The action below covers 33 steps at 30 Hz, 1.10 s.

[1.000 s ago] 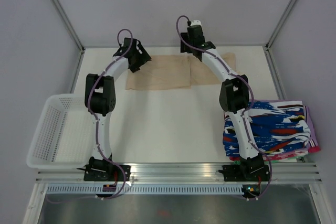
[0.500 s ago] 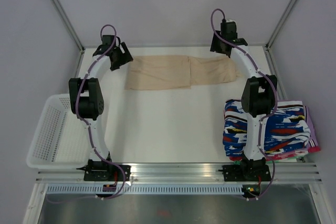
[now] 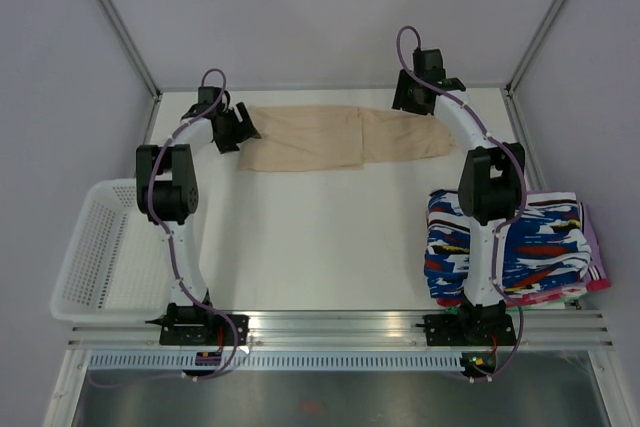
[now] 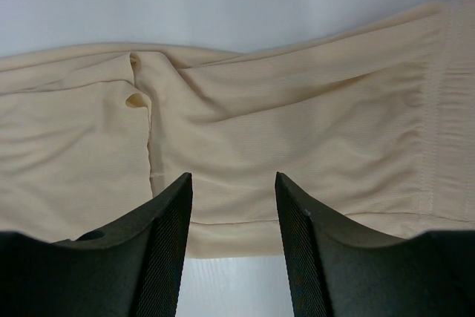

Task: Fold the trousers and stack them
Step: Fold the trousers

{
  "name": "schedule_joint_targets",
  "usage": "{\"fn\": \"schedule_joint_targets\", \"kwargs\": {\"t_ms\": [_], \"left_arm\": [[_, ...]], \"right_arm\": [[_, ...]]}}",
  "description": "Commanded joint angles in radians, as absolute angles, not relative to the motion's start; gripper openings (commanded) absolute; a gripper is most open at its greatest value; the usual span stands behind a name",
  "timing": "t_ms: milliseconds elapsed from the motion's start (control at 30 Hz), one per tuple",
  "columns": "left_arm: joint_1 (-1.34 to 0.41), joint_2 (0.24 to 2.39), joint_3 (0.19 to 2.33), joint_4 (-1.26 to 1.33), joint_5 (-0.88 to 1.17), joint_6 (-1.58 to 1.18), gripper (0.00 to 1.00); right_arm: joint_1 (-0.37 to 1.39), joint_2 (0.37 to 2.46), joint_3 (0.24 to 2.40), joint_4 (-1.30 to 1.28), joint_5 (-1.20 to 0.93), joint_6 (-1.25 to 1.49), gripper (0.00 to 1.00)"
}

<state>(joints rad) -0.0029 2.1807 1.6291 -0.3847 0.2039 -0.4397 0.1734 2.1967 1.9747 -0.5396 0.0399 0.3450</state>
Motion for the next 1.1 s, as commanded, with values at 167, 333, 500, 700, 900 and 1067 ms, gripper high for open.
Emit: {"fn": "schedule_joint_targets", "kwargs": {"t_ms": [167,333,500,700,900,1067], "left_arm": [[-0.002,2.256,1.653,-0.268,0.304,-0.483,0.72],[-0.002,2.276,1.671,-0.298,0.319,-0.499,0.31],[0.034,2.221,1.675,-0.336,0.255,-0.463,0.02],[0.101,2.122,1.715,-0.354,0.21,-0.362,0.02],[0.101,2.069,1.795,-0.373,0.163,-0.292,0.02],[0.101,2.071,1.907,-0.445,0.101,-0.27,0.02]], "right_arm": [[0.103,2.086,1.947,-0.577,0.057,0.411,0.52],[0.094,2.053,1.849,-0.562,0.066,0.416,0.48],[0.095,2.04,1.715,-0.516,0.043,0.442,0.43],[0.191,2.029,1.634,-0.404,-0.043,0.468,0.41],[0.287,2.103,1.677,-0.289,-0.095,0.537,0.41],[0.353,2.207,1.787,-0.23,-0.164,0.591,0.4]]}}
